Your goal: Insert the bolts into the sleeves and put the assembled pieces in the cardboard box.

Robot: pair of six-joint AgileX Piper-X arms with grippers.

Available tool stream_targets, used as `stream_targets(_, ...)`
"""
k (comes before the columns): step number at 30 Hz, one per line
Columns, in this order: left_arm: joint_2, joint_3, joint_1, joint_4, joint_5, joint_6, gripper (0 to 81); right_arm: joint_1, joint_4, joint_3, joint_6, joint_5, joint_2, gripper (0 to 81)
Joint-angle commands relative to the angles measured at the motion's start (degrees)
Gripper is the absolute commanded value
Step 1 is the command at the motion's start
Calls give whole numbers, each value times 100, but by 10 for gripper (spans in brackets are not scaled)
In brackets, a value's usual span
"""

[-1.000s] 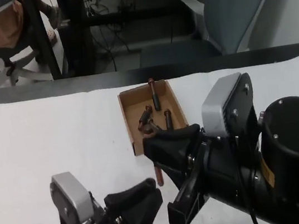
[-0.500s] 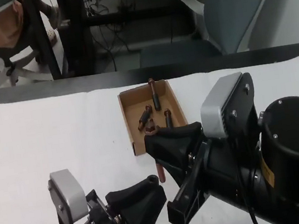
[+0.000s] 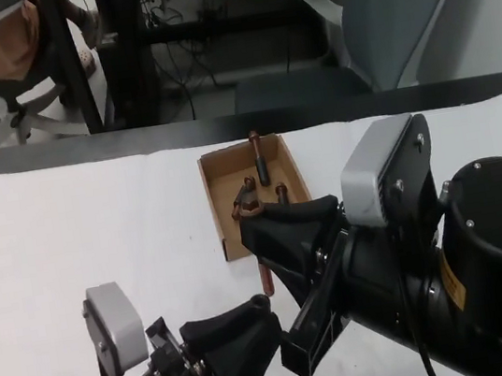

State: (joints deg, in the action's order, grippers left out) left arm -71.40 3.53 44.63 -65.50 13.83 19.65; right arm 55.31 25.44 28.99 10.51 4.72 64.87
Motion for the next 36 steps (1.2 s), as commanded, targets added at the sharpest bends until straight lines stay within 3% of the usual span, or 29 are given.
stream_targets(1, -7, 47, 16, -508, 430, -145, 17, 3, 144, 8, -7, 15, -34, 0)
stream_targets(24, -7, 47, -5, -552, 67, -126, 17, 195, 530, 8, 451, -376, 329, 0)
stream_targets(36, -7, 29, -5, -282, 38, -198, 17, 181, 562, 8, -72, -71, 221, 0)
